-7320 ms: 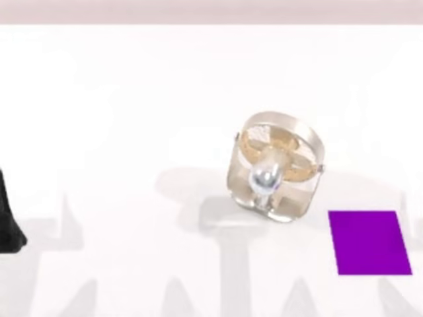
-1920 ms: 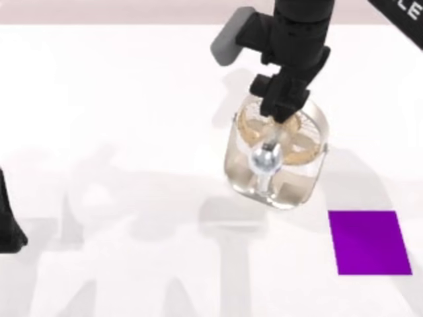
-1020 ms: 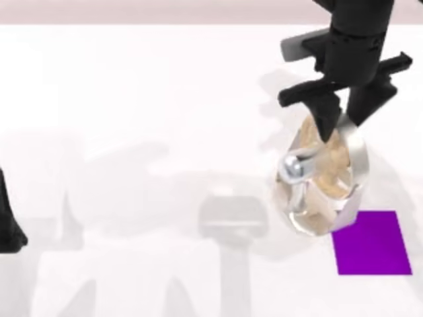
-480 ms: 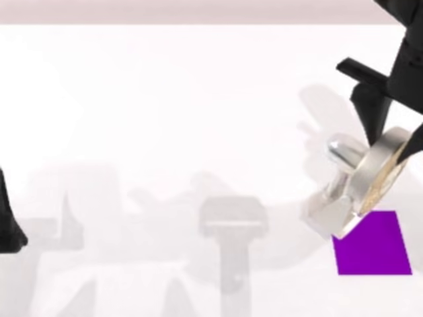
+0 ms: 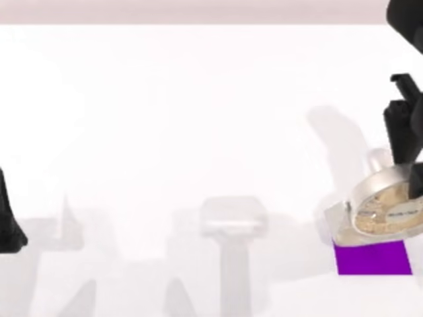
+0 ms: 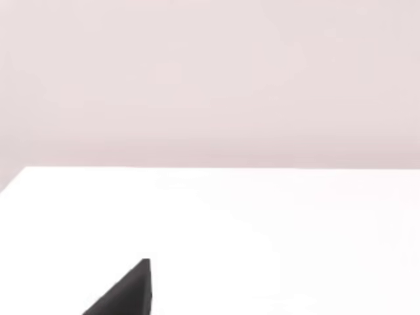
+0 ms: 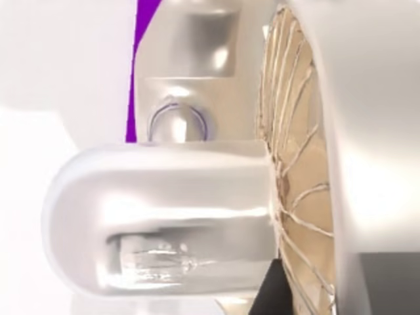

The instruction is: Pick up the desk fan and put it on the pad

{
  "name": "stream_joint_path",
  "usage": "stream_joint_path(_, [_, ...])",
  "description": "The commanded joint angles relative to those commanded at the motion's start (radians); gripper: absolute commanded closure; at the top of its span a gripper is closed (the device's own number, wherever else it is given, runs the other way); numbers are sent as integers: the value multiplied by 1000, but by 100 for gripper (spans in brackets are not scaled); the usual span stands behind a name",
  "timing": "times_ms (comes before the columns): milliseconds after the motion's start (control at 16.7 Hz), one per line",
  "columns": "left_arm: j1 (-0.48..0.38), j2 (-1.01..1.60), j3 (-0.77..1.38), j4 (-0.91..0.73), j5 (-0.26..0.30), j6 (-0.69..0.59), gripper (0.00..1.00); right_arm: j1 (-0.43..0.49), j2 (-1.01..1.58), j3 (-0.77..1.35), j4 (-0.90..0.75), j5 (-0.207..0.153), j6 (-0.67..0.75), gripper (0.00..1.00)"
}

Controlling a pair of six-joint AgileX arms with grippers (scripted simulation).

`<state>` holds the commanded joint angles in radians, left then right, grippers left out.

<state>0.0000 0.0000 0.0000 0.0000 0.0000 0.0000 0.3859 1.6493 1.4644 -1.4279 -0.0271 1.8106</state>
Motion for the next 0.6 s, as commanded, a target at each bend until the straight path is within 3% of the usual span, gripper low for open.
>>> stream_joint_path(240, [0, 0, 0, 0, 0, 0, 0, 31, -52, -68, 14, 20, 167, 100])
stream_joint_path(600, [0, 0, 0, 0, 0, 0, 0, 33, -56, -76, 16, 22, 189, 100])
